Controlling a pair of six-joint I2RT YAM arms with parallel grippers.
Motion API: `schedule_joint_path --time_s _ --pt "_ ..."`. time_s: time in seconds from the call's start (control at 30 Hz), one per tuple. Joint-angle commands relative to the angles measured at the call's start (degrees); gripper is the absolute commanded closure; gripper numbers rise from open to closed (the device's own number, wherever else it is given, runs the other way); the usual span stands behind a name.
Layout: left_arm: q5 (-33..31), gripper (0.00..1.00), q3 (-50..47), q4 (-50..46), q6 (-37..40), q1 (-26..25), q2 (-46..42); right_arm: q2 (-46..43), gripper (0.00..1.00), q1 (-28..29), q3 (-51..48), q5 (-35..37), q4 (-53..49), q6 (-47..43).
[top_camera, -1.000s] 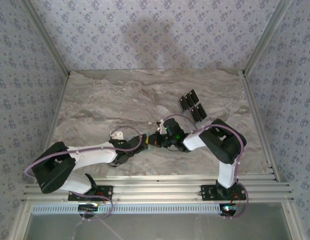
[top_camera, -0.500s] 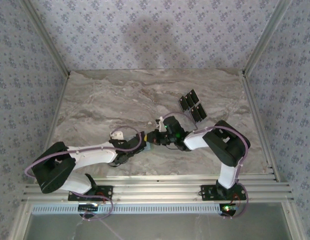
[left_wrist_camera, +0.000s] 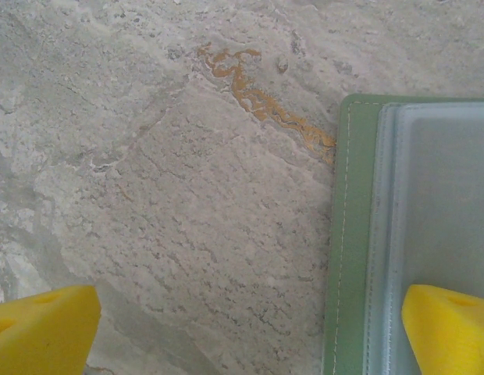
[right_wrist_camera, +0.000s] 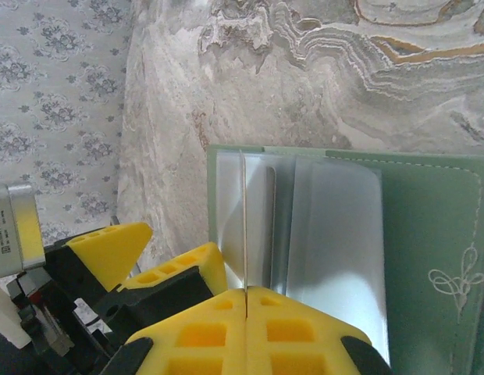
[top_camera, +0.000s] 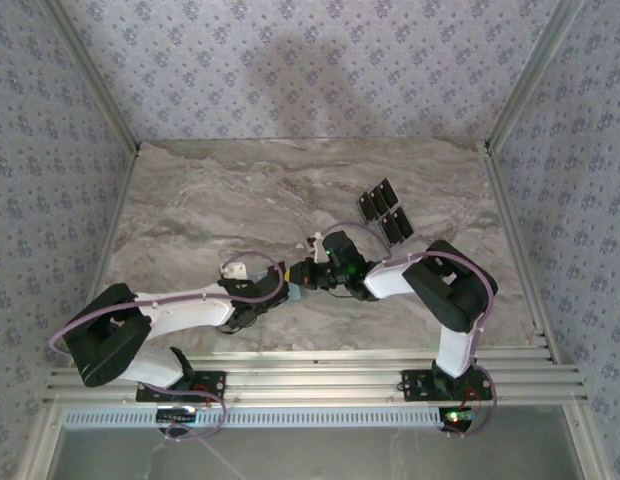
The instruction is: Put the credit cards into the card holder
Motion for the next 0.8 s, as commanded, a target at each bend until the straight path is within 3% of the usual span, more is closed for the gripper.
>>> schedule_joint_path --time_s 0.0,0.77 --pt "0.7 0.01 -1.4 -4.5 0.0 0.0 0.9 2.2 1.0 0.3 1.2 -0.1 0.6 0.5" --pt "0.7 0.0 -1.5 -4.5 -0.1 0.0 1.0 5.4 1.0 1.5 2.0 -0.2 1.8 1.5"
